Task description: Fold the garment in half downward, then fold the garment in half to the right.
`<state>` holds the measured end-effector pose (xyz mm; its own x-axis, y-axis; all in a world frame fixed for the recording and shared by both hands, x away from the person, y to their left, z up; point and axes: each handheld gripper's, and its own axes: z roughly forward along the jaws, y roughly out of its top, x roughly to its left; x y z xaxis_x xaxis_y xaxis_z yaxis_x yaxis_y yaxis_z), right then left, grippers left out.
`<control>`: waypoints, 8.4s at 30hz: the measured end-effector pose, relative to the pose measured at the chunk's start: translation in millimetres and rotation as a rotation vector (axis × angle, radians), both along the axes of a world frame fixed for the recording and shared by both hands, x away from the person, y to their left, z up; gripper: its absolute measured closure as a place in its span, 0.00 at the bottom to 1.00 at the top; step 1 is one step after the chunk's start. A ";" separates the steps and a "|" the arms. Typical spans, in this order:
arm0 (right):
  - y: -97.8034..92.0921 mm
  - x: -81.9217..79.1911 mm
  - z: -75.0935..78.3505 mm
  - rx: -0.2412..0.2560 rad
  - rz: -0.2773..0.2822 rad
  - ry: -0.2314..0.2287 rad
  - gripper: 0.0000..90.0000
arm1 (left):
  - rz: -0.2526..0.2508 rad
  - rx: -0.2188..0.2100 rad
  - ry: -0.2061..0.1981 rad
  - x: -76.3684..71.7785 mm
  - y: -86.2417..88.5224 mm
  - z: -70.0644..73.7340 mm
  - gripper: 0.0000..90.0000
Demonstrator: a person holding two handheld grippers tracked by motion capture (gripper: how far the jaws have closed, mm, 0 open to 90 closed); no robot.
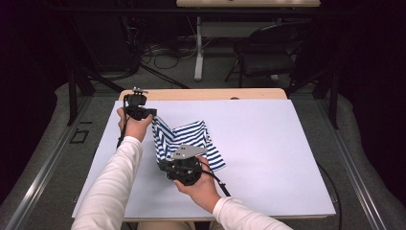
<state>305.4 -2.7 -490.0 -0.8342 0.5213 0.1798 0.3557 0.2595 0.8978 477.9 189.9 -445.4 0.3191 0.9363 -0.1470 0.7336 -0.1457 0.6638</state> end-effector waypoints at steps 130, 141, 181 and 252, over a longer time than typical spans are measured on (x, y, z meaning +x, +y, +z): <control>-139.8 25.0 -61.7 -0.004 -0.342 0.135 0.95 | -0.099 0.036 -0.008 44.1 -123.6 -47.9 0.54; -146.9 26.5 -65.6 -0.005 -0.368 0.141 0.94 | -0.093 0.028 0.008 36.9 -97.5 -43.5 0.43; -152.0 26.8 -77.0 -0.074 -0.406 0.129 0.94 | -0.108 -0.064 0.122 13.5 -57.8 -59.4 0.70; -156.4 17.5 -78.9 -0.020 -0.420 0.169 0.93 | -0.173 0.011 0.075 47.8 -101.7 -63.0 0.87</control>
